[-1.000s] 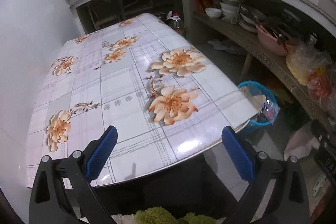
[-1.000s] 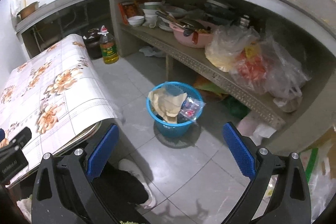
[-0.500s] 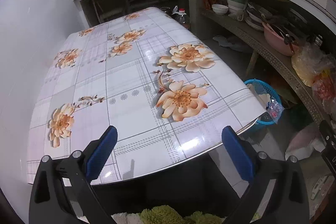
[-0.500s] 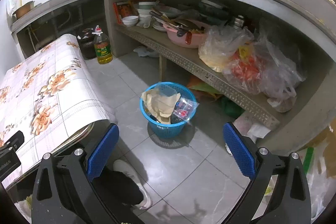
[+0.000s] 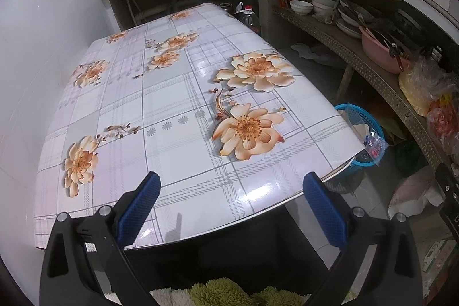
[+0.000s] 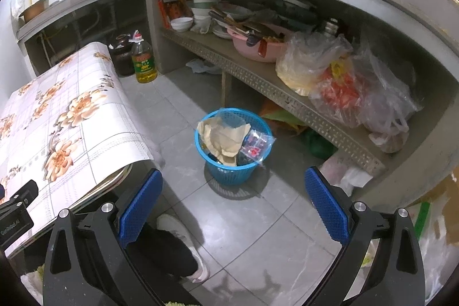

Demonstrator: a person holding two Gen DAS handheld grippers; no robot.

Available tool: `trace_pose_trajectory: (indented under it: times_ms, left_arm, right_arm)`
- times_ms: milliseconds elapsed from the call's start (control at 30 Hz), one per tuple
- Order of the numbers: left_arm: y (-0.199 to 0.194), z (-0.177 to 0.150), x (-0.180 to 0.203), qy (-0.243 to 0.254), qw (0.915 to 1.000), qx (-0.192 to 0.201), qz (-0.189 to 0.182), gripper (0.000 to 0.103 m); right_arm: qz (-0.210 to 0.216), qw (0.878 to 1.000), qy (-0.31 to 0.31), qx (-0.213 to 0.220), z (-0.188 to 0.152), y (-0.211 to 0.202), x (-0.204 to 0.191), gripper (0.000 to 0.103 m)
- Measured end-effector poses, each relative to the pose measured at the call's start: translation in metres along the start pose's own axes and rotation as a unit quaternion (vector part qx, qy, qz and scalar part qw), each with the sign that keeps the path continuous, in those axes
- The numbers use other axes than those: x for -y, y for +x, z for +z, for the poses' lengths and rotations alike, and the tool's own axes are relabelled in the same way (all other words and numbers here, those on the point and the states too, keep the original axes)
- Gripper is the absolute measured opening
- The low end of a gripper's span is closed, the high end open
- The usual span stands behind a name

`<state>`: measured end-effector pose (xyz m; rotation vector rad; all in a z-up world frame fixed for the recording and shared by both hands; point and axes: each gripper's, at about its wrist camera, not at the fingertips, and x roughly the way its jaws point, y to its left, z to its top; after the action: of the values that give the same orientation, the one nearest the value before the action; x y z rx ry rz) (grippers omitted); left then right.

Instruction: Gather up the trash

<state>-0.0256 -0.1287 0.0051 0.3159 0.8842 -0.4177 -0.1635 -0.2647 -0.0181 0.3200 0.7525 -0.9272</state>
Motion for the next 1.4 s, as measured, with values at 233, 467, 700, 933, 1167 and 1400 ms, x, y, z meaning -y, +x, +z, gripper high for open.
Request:
trace_pose_trajectory:
  times_ms: [233,467,700,933,1167,1400]
  left_arm:
    - [0.0000,0.0003,-0.0011,0.000,1.0000,0.002,0.000,0.097]
    - [0.0006,0.0018,-0.0021,0.001,1.0000,-0.002,-0.001,0.097]
    - [-0.0003,0.0014,-0.0001,0.003,1.0000,-0.001,0.001,0.097]
    - [-0.0008,0.0017,0.0005,0.004,1.0000,-0.002,0.002,0.097]
    - [-0.0003,0.0015,0.0011,0.005,1.0000,-0.002,0.002,0.097]
    - [0.0007,0.0010,0.0012,0.005,1.0000,-0.004,0.001,0.097]
  right_arm:
    - [-0.001,1.000,-0.008,0.006,0.0010,-0.0011,-0.0017,0.095]
    - [-0.001,1.000,-0.007,0.006,0.0014,-0.0010,-0.0014,0.095]
    - [-0.001,1.000,-0.008,0.006,0.0017,-0.0009,-0.0013,0.095]
    - [-0.003,1.000,-0.009,0.006,0.0026,-0.0006,-0.0005,0.095]
    - [-0.002,1.000,-0.009,0.006,0.0033,-0.0004,-0.0008,0.095]
    - [-0.002,1.000,-0.009,0.006,0.0034,-0.0003,0.0004,0.095]
